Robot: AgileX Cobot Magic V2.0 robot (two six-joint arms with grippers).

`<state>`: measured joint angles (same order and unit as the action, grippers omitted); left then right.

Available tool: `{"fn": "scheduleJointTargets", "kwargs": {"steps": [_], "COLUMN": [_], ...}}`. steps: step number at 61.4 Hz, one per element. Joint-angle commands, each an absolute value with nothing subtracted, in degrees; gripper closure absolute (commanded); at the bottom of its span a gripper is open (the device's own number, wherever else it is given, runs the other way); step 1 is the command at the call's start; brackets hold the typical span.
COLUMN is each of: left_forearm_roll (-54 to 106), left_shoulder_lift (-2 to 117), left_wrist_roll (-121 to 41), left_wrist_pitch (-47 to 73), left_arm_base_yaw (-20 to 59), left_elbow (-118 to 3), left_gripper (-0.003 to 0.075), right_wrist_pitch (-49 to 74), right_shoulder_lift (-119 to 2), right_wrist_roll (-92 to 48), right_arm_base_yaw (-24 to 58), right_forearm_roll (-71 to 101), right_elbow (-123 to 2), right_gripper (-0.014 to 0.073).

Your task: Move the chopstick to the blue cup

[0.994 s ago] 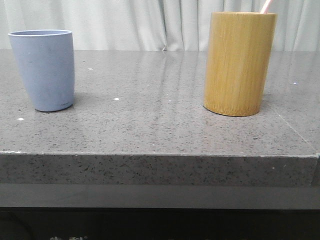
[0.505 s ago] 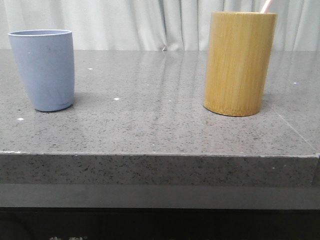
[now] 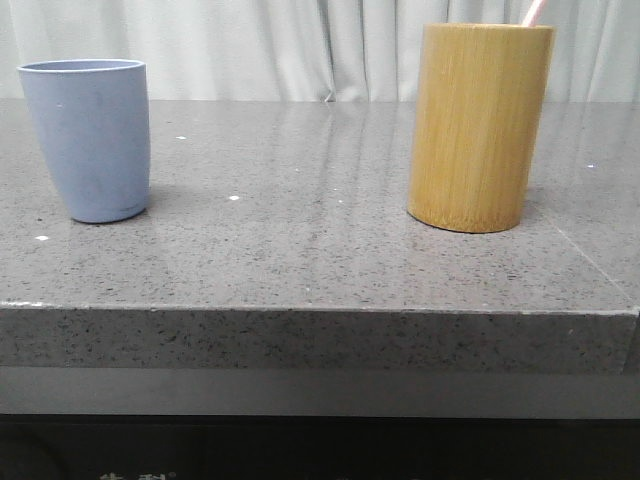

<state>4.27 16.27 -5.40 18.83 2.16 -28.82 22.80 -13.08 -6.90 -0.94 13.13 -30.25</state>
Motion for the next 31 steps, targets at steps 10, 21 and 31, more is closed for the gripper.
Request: {"fn": "scheduleJointTargets", "kwargs": {"steps": [10, 21, 31], "left_forearm_roll": [4.99, 5.34, 5.34], "left_shoulder_lift": [24.92, 25.27, 25.27], "left_wrist_roll": [-4.79, -4.79, -4.79], "left_wrist_pitch": [13.69, 13.53, 13.63], "left_arm_base_yaw": [2.28, 2.28, 2.28], "left_elbow": [-33.93, -33.93, -33.93], "left_gripper": [0.0739, 0.0738, 0.0622], "right_wrist_pitch": [21.53, 21.54, 21.52], "right_shoulder_lift": [-22.43, -22.6, -22.6], "right_wrist_roll": [-7.56, -7.56, -7.56], "right_arm_base_yaw": [-1.41, -1.41, -1.41], "right_forearm_roll": [13.42, 13.42, 13.42], "right_elbow": [-37.6, -37.6, -37.6], "right_gripper": [0.0709, 0.0692, 0.0508]}}
